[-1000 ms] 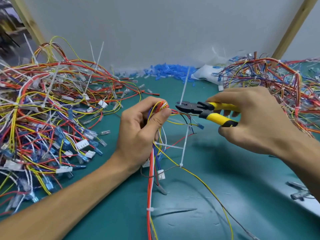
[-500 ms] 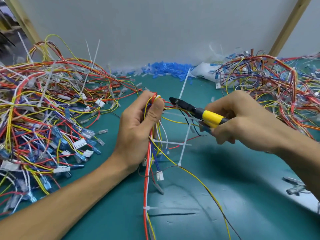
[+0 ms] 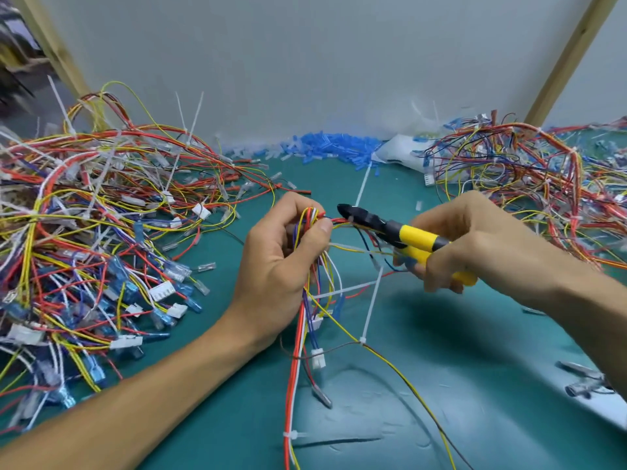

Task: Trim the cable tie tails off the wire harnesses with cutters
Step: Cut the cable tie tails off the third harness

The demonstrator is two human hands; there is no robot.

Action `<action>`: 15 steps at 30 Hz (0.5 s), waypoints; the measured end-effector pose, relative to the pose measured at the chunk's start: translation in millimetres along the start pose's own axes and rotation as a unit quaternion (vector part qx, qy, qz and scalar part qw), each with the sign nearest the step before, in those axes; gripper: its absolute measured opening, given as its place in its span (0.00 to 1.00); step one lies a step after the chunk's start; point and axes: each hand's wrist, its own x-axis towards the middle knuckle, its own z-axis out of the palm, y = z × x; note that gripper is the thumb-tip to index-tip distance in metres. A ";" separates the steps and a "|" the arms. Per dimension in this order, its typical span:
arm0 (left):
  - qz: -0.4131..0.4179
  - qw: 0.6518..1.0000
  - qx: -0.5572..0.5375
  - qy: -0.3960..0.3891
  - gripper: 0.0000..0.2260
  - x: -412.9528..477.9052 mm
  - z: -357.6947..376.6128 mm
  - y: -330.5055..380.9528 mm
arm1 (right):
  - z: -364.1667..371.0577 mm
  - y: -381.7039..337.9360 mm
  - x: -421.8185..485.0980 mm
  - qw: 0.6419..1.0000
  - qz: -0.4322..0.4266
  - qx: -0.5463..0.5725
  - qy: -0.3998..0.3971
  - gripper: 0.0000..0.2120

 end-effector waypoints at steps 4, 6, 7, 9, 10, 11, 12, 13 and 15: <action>-0.001 1.000 0.003 -0.006 0.07 -0.9 0.0 -0.1 | 3.8 2.9 0.9 0.976 -0.093 -0.142 0.136 0.14; 0.015 1.000 0.017 -0.017 0.07 -1.3 -0.9 -1.3 | 3.9 3.7 -0.3 0.959 -0.129 -0.197 0.158 0.15; 0.020 0.999 0.022 -0.022 0.06 -1.3 -1.4 -1.5 | 3.9 3.5 -1.1 0.949 -0.144 -0.227 0.167 0.15; 0.029 0.999 0.033 -0.025 0.05 -0.8 -1.9 -1.6 | 5.0 1.1 -2.4 0.936 -0.162 -0.261 0.173 0.14; 0.032 0.998 0.041 -0.024 0.05 -0.4 -2.0 -1.7 | 5.9 -0.1 -2.7 0.934 -0.167 -0.265 0.170 0.14; 0.035 0.998 0.049 -0.022 0.04 -0.4 -2.1 -1.6 | 6.9 -0.9 -3.0 0.933 -0.171 -0.268 0.167 0.14; 0.037 0.998 0.055 -0.021 0.04 -0.5 -2.1 -1.5 | 7.8 -0.9 -3.1 0.931 -0.173 -0.273 0.167 0.15; 0.040 0.997 0.059 -0.021 0.04 -0.7 -2.1 -1.4 | 8.4 -0.9 -3.5 0.928 -0.175 -0.282 0.171 0.15; 0.041 0.997 0.060 -0.019 0.03 -1.4 -1.7 -1.6 | 8.6 0.7 -4.3 0.916 -0.176 -0.309 0.184 0.14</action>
